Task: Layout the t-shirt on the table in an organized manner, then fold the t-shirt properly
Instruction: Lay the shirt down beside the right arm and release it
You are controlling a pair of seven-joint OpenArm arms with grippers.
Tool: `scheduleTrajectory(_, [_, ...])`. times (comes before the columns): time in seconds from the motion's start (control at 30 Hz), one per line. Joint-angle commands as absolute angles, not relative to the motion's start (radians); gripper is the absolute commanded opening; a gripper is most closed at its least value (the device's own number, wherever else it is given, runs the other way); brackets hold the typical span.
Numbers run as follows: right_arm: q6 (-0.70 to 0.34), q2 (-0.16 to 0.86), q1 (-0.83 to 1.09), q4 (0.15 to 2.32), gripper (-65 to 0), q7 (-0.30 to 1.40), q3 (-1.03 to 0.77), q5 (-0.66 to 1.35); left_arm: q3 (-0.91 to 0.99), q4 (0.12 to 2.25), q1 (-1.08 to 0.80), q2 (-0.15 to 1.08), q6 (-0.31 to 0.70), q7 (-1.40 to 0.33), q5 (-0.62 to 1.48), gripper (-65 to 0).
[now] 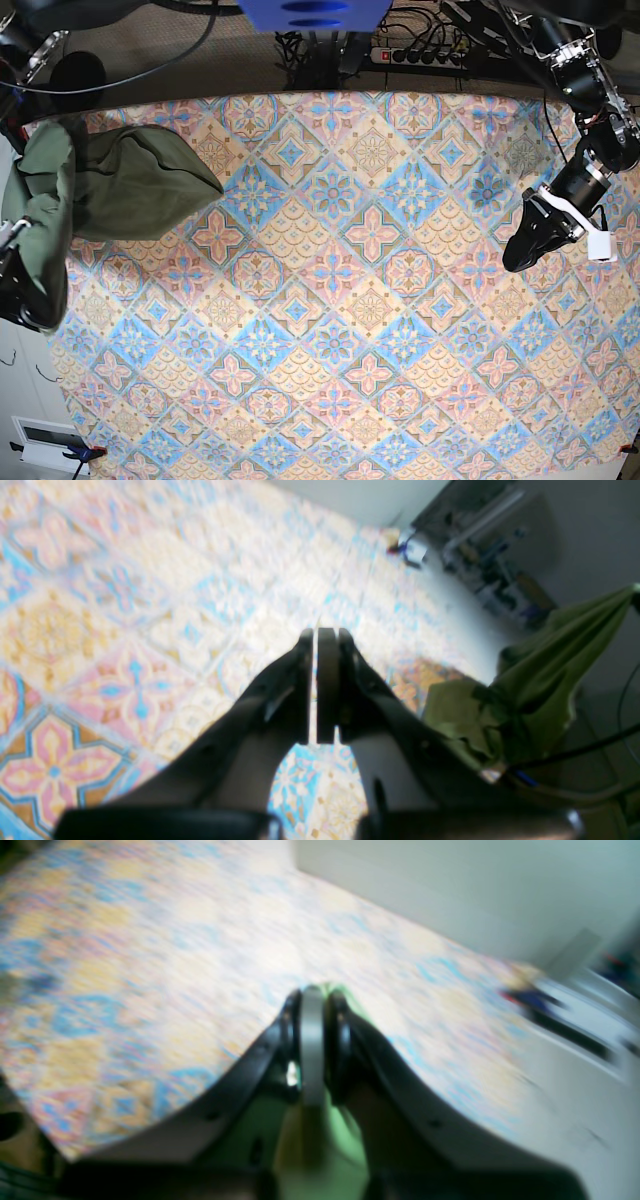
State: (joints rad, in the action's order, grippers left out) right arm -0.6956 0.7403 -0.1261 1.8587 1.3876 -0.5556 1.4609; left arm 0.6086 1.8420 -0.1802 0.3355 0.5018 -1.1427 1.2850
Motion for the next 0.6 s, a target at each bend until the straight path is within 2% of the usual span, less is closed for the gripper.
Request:
scheduleTrajectory(0.0, [-0.698,0.733,-0.17,1.868,-64.3,1.351,-0.51,1.484,0.616,1.859,-0.17,0.334,0.507,-1.112,1.303,-65.0])
scheduleTrajectory(0.17, [-0.698,0.565,-0.297,1.816,-64.3,1.351,-0.263,1.484,0.618,1.859,-0.183,0.288,0.507,-1.112,1.25,-65.0])
scheduleTrajectory(0.37, [-0.698,0.344,-0.533,1.572,-64.3,1.291,-0.107,1.161,0.624,1.862,-0.203,0.289,0.507,-1.112,1.25,-65.0])
scheduleTrajectory(0.57, [-0.698,0.223,-0.743,1.29,-64.3,1.127,-0.054,0.885,0.625,1.862,-0.205,0.289,0.507,-1.11,1.25,-65.0])
